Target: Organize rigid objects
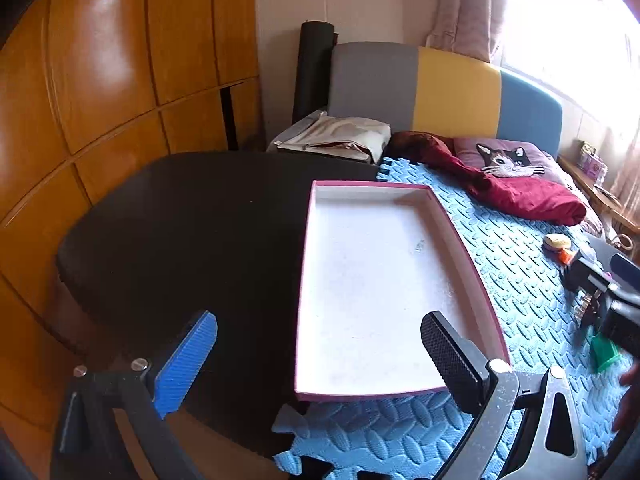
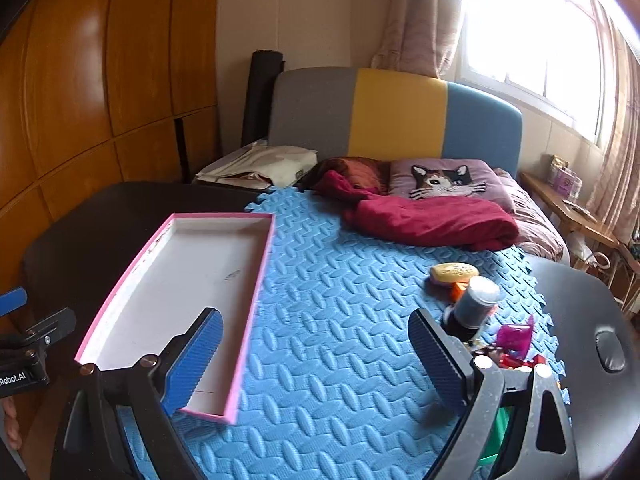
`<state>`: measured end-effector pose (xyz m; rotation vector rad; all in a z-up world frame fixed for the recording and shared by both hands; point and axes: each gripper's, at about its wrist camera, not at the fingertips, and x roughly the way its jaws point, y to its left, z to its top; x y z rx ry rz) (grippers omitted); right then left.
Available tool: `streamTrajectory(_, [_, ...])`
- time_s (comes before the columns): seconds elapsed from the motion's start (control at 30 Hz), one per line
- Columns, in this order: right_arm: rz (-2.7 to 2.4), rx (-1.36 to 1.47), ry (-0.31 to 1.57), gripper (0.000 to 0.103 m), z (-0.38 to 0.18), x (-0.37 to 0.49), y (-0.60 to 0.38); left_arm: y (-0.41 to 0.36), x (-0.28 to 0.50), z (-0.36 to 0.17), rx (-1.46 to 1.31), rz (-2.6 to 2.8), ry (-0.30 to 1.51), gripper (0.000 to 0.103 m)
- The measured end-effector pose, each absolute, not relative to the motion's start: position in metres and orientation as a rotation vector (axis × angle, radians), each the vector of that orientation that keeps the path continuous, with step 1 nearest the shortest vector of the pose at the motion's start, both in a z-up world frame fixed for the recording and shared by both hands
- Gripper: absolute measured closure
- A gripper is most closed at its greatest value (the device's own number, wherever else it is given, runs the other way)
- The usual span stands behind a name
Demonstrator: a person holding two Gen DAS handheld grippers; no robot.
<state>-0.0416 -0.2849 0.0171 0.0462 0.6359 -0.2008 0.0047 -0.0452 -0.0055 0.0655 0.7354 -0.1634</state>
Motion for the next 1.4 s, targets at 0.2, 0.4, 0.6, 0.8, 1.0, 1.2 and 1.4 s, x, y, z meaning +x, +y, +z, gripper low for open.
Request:
streamTrajectory(0.2, [-0.239, 0.127, 0.635, 0.007, 0.029, -0.052, -0.343, -0.063, 0.005, -0.005, 0.094, -0.221, 0.74, 0.0])
streamTrajectory(0.4, [-0.248, 0.257, 0.608, 0.007, 0.039, -0.063, -0.409, -0.085, 0.005, -0.003, 0.127, -0.304, 0.737, 0.0])
streamTrajectory(0.6, [-0.28, 0.366, 0.64, 0.007, 0.023, -0.059, -0.471, -0.11, 0.018, 0.001, 0.066, -0.455, 0.788, 0.0])
streamTrajectory(0.8, [-0.37, 0.475, 0.579, 0.007, 0.001, -0.076, -0.514, -0.144, 0.041, 0.0, -0.054, -0.568, 0.9, 0.0])
streamTrajectory(1.0, [-0.41, 0.578, 0.558, 0.008, -0.008, -0.087, -0.537, -0.213, 0.062, -0.002, 0.093, -0.601, 0.932, 0.0])
streamTrajectory(1.2, [-0.413, 0.646, 0.541, 0.008, -0.009, -0.092, -0.547, -0.289, 0.063, -0.004, 0.204, -0.75, 0.924, 0.004])
streamTrajectory(1.4, [-0.437, 0.649, 0.516, 0.008, -0.006, -0.099, -0.549, -0.363, 0.058, -0.013, 0.289, -0.882, 0.932, 0.014])
